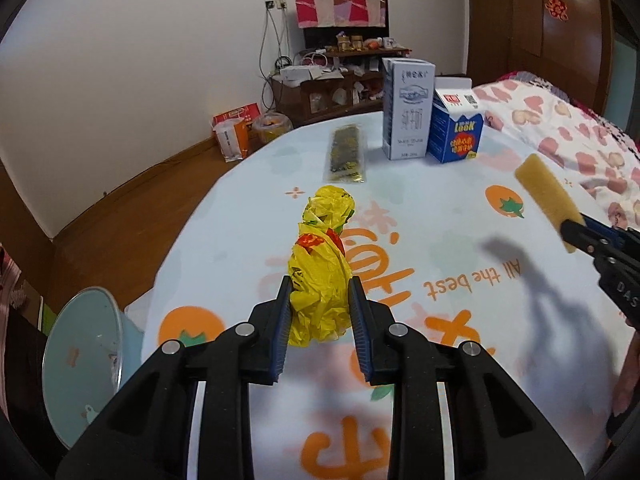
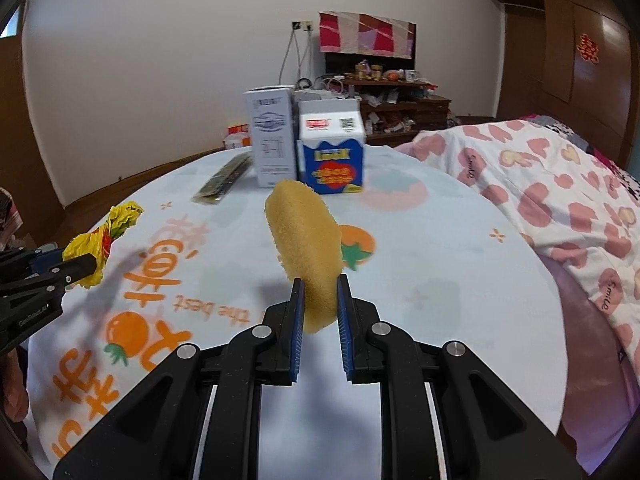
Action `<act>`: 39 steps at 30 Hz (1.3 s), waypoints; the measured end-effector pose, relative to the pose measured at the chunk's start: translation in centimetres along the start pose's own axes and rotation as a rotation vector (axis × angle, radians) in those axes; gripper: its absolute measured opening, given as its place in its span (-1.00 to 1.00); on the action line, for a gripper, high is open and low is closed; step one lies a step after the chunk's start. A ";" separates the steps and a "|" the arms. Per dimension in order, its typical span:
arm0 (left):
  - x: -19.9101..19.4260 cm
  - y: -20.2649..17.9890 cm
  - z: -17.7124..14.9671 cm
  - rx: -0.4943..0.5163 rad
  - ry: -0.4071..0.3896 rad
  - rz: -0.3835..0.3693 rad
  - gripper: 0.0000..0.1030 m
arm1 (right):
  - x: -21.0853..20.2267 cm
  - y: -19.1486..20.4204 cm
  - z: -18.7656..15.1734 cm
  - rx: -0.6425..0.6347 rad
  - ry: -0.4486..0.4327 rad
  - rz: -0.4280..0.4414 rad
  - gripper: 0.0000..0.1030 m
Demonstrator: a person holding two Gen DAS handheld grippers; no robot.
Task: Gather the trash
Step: 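Grasp the yellow sponge with the right gripper while the left gripper grasps the yellow wrapper, then carry the yellow wrapper and sponge over the teal bin with both grippers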
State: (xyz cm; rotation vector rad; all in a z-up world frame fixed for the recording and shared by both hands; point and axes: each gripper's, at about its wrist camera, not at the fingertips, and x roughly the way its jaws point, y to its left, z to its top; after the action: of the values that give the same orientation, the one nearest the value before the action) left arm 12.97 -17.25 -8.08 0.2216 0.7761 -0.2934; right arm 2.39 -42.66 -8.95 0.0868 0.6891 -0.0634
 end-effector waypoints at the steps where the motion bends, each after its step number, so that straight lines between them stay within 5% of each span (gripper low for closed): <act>1: -0.2 0.3 -0.1 -0.005 -0.002 0.002 -0.46 | 0.0 0.5 0.1 -0.003 -0.002 0.006 -0.68; 39: -6.4 13.2 -5.5 -0.173 -0.106 0.136 -0.46 | 1.8 17.1 0.7 -0.202 -0.010 0.195 -0.67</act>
State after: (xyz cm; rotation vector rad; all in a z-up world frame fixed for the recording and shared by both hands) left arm 9.59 -2.11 -6.15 0.0943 0.6740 -0.1071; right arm 5.69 -25.73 -8.51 -0.0402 0.6707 0.1926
